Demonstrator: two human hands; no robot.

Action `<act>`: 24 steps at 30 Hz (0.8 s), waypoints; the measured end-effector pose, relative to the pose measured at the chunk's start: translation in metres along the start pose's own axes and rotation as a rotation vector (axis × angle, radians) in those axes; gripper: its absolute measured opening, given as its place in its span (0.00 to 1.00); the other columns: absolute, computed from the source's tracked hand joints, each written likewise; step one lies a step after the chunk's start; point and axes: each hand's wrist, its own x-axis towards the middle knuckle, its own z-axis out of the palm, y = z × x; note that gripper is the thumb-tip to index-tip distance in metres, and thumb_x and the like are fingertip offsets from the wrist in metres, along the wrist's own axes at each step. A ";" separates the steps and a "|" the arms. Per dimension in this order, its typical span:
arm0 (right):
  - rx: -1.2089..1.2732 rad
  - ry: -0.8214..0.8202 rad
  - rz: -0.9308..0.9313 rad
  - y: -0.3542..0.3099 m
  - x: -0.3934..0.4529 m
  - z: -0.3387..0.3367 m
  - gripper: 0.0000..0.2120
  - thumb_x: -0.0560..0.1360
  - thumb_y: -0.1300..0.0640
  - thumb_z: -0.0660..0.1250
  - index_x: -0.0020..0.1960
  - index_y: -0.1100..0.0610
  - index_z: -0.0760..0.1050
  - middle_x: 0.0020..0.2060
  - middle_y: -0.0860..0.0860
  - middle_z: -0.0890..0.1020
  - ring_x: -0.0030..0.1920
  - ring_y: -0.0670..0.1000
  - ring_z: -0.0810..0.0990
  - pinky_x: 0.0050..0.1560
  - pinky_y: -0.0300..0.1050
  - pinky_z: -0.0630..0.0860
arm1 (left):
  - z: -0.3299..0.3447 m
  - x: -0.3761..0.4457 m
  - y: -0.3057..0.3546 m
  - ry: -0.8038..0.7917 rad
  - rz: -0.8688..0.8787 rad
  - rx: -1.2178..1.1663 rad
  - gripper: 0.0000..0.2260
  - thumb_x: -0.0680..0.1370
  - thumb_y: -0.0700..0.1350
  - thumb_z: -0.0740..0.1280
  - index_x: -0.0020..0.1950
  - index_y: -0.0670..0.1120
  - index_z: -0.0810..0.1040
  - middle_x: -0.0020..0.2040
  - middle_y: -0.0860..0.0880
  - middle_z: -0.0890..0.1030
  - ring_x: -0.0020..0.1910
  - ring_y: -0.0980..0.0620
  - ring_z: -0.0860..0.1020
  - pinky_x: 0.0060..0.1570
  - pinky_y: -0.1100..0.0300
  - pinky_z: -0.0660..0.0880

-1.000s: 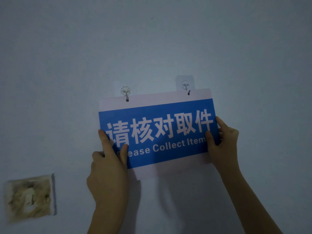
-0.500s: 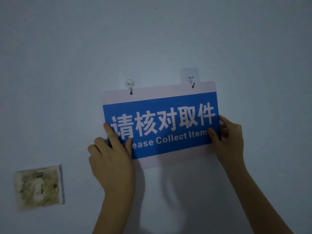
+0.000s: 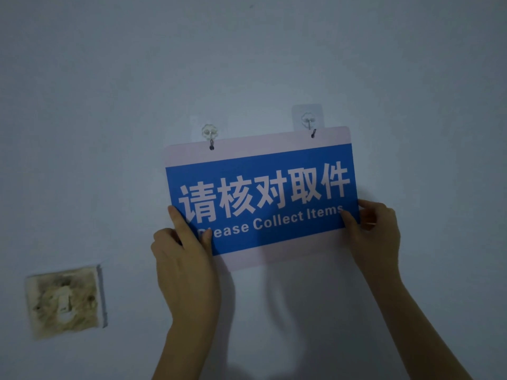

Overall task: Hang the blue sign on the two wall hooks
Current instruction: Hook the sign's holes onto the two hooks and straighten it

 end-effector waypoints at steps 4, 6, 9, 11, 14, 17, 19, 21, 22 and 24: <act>0.032 -0.008 0.057 0.007 -0.005 -0.002 0.13 0.73 0.57 0.68 0.55 0.61 0.74 0.52 0.57 0.77 0.45 0.51 0.75 0.44 0.36 0.68 | 0.000 -0.006 -0.001 -0.019 -0.050 -0.099 0.25 0.79 0.47 0.59 0.75 0.49 0.57 0.57 0.40 0.70 0.54 0.42 0.73 0.52 0.48 0.71; 0.020 -0.012 0.079 0.011 -0.008 -0.004 0.11 0.73 0.58 0.68 0.53 0.61 0.74 0.51 0.58 0.78 0.44 0.51 0.75 0.40 0.31 0.67 | 0.001 -0.009 -0.006 -0.012 -0.133 -0.180 0.19 0.79 0.49 0.58 0.70 0.48 0.63 0.54 0.44 0.71 0.54 0.44 0.73 0.51 0.51 0.70; 0.018 -0.013 0.108 0.015 -0.013 -0.008 0.09 0.73 0.57 0.68 0.51 0.60 0.75 0.49 0.58 0.81 0.43 0.50 0.76 0.38 0.27 0.65 | -0.001 -0.014 -0.010 -0.023 -0.268 -0.288 0.15 0.79 0.55 0.55 0.59 0.47 0.67 0.45 0.52 0.70 0.49 0.45 0.75 0.49 0.49 0.71; 0.015 -0.014 0.121 0.015 -0.018 -0.011 0.09 0.73 0.56 0.67 0.51 0.61 0.76 0.48 0.57 0.82 0.43 0.50 0.76 0.38 0.28 0.66 | -0.004 -0.019 -0.012 -0.021 -0.294 -0.299 0.14 0.79 0.59 0.52 0.51 0.50 0.68 0.44 0.51 0.71 0.45 0.46 0.75 0.48 0.48 0.71; -0.004 -0.008 0.115 0.015 -0.021 -0.014 0.10 0.74 0.58 0.67 0.52 0.63 0.77 0.48 0.59 0.83 0.43 0.50 0.76 0.45 0.38 0.69 | -0.008 -0.023 -0.010 -0.001 -0.287 -0.220 0.15 0.79 0.62 0.50 0.39 0.55 0.64 0.42 0.55 0.71 0.40 0.52 0.74 0.44 0.53 0.67; -0.015 -0.027 0.130 0.014 -0.021 -0.017 0.11 0.73 0.58 0.68 0.53 0.63 0.78 0.48 0.60 0.83 0.43 0.50 0.76 0.48 0.39 0.68 | -0.009 -0.026 -0.013 -0.035 -0.272 -0.164 0.14 0.80 0.59 0.51 0.47 0.51 0.68 0.43 0.54 0.71 0.43 0.50 0.75 0.44 0.52 0.69; -0.018 -0.039 0.136 0.011 -0.021 -0.019 0.11 0.73 0.58 0.68 0.53 0.64 0.78 0.48 0.60 0.84 0.43 0.49 0.76 0.48 0.39 0.68 | -0.010 -0.028 -0.014 -0.071 -0.194 -0.052 0.16 0.81 0.52 0.54 0.66 0.48 0.67 0.50 0.47 0.72 0.50 0.44 0.75 0.48 0.45 0.73; -0.018 -0.040 0.138 0.008 -0.021 -0.021 0.11 0.73 0.58 0.68 0.53 0.64 0.79 0.48 0.60 0.84 0.43 0.49 0.76 0.47 0.38 0.68 | -0.010 -0.030 -0.017 -0.085 -0.064 0.111 0.24 0.80 0.46 0.57 0.76 0.46 0.57 0.56 0.39 0.71 0.54 0.39 0.74 0.49 0.42 0.75; -0.016 -0.036 0.135 0.008 -0.021 -0.021 0.11 0.73 0.58 0.68 0.53 0.64 0.79 0.48 0.60 0.84 0.43 0.49 0.77 0.47 0.38 0.69 | -0.011 -0.030 -0.017 -0.079 -0.052 0.128 0.25 0.80 0.45 0.57 0.76 0.44 0.57 0.56 0.38 0.71 0.53 0.38 0.73 0.48 0.43 0.75; -0.030 -0.052 0.144 0.009 -0.019 -0.021 0.12 0.73 0.58 0.68 0.53 0.64 0.78 0.49 0.60 0.84 0.43 0.49 0.77 0.48 0.38 0.69 | -0.011 -0.029 -0.020 -0.132 -0.068 0.184 0.24 0.79 0.42 0.60 0.75 0.41 0.60 0.52 0.36 0.74 0.48 0.36 0.75 0.41 0.44 0.75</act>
